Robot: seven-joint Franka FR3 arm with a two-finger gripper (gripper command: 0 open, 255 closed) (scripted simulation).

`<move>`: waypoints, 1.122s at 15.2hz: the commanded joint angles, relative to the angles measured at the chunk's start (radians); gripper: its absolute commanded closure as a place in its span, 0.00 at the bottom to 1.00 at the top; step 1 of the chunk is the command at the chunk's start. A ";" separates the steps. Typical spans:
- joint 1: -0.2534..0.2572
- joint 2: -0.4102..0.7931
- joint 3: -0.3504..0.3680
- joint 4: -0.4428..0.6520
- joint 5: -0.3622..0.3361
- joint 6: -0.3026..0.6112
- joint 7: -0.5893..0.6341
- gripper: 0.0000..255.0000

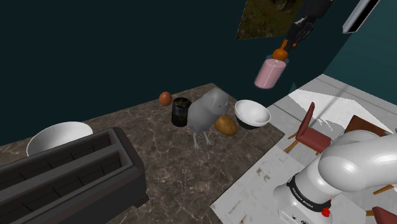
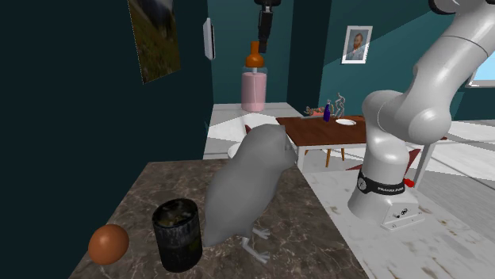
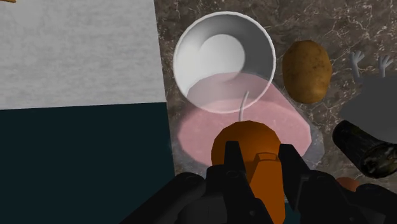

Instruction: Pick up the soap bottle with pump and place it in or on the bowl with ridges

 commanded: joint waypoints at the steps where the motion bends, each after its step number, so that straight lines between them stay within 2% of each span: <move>1: -0.003 -0.015 -0.001 -0.035 -0.004 0.019 -0.001 1.00; 17: -0.015 -0.062 -0.016 -0.286 -0.022 0.224 0.001 1.00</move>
